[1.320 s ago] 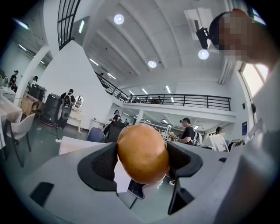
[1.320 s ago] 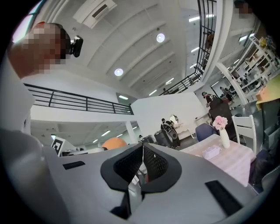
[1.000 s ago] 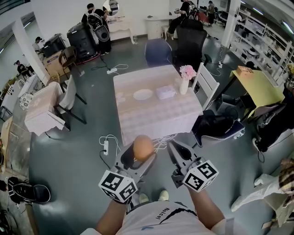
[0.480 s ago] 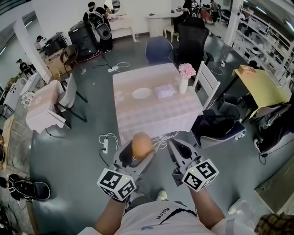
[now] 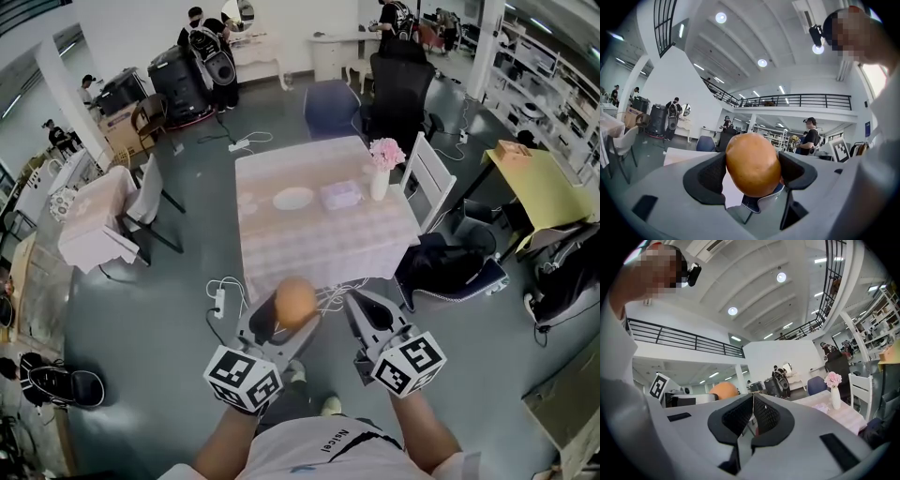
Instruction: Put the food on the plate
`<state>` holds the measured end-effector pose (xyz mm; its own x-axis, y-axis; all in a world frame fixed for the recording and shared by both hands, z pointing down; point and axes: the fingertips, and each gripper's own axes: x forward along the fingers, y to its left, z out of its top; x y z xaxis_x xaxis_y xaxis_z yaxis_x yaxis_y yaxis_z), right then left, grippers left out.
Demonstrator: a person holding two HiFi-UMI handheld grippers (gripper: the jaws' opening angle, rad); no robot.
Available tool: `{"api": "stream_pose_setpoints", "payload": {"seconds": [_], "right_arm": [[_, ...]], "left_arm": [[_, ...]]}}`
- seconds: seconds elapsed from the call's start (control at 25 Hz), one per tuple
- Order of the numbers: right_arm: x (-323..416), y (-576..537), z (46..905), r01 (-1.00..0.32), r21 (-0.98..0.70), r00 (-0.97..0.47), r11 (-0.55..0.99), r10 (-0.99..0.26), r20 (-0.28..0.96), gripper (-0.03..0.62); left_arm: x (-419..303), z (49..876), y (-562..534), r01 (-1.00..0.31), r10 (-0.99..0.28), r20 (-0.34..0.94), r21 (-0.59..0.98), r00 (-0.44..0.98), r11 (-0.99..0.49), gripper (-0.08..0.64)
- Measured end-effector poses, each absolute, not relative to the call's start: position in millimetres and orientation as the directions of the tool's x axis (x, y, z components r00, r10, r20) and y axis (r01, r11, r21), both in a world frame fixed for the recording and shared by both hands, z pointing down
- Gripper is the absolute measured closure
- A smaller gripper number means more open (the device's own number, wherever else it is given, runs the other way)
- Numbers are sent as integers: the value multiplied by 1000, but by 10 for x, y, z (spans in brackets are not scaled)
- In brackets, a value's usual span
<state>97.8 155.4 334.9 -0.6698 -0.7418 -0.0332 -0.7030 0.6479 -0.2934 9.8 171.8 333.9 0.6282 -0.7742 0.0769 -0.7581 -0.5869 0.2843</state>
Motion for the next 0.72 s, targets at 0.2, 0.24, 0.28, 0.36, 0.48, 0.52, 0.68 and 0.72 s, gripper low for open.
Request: {"api": "stream_pose_setpoints", "payload": {"seconds": [0.2, 0.24, 0.28, 0.36, 0.48, 0.52, 0.68, 0.72], "right_arm": [[943, 1340, 3384, -710, -292, -665, 641, -747, -22, 575], [929, 1288, 3399, -711, -290, -665, 640, -747, -20, 575], [915, 1229, 3415, -712, -289, -664, 640, -747, -18, 575], [887, 1089, 3443, -716, -287, -661, 636, -750, -14, 575], [841, 824, 3479, -726, -281, -652, 627, -758, -9, 575], [822, 724, 3491, -730, -280, -648, 624, -762, -7, 575], [696, 304, 3534, -746, -283, -630, 603, -776, 8, 575], [653, 201, 3550, -749, -285, -627, 599, -779, 12, 575]], "left_arm": [[48, 3384, 1498, -759, -775, 80, 284, 627, -585, 209], [35, 3404, 1438, -759, -775, 80, 286, 627, -585, 209], [24, 3426, 1374, -758, -774, 80, 289, 628, -585, 209], [-1, 3469, 1225, -754, -771, 79, 292, 632, -588, 209], [-43, 3539, 946, -747, -763, 82, 293, 642, -597, 209], [-60, 3565, 842, -744, -759, 83, 293, 646, -601, 209], [-169, 3660, 403, -733, -741, 102, 285, 664, -618, 209], [-205, 3688, 289, -731, -736, 108, 282, 668, -622, 209]]}}
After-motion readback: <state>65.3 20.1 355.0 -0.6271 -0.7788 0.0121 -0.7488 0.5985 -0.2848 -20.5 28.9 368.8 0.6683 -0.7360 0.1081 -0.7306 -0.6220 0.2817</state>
